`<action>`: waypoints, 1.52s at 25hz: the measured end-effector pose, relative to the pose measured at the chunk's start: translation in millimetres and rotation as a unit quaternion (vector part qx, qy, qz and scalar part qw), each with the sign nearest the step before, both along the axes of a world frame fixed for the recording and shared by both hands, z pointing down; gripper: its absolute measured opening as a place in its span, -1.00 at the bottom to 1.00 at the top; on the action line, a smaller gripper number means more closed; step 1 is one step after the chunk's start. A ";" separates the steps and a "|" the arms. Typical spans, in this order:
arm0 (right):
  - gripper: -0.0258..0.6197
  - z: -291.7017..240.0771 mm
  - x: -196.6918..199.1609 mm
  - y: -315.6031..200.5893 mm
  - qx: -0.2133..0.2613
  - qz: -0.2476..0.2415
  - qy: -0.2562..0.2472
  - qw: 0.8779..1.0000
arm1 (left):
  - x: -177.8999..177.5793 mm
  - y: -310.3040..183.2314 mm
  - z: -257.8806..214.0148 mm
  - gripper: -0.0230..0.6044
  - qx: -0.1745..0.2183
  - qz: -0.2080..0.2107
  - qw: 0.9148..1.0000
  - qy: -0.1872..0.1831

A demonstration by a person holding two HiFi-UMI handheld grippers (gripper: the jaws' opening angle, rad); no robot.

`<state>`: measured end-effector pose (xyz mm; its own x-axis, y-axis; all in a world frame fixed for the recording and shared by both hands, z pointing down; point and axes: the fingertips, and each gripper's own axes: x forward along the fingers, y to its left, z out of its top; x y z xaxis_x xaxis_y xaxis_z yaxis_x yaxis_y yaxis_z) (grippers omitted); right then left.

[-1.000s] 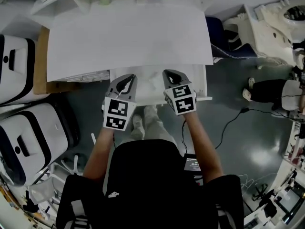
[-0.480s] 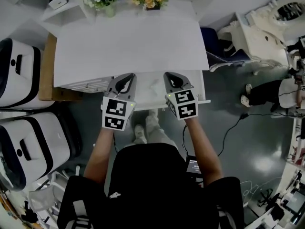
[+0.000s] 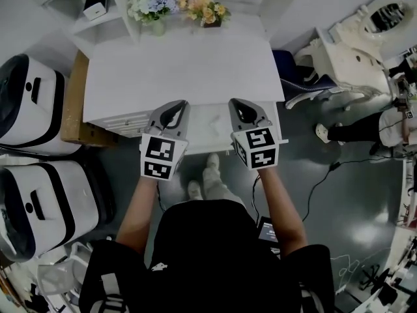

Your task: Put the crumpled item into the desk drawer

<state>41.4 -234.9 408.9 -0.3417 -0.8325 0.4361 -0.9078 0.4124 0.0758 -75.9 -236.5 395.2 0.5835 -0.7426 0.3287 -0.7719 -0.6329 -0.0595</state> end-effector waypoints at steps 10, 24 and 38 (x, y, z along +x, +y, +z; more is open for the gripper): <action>-0.93 -47.8 -24.6 40.3 0.054 -0.006 -0.002 0.999 | -20.2 38.6 -35.7 -0.89 0.039 0.007 0.999 0.003; -0.93 -85.7 -37.7 66.6 0.093 0.001 -0.005 0.996 | -29.7 63.0 -66.9 -0.89 0.074 0.019 0.997 0.009; -0.93 -112.2 -12.6 91.3 0.116 -0.006 -0.017 0.993 | -3.1 84.1 -86.6 -0.89 0.091 0.010 0.996 0.011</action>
<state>28.8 -143.6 296.7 -0.3626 -0.9055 0.2204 -0.9070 0.3972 0.1398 -79.0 -152.4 308.6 0.6035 -0.7774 0.1773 -0.7622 -0.6277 -0.1584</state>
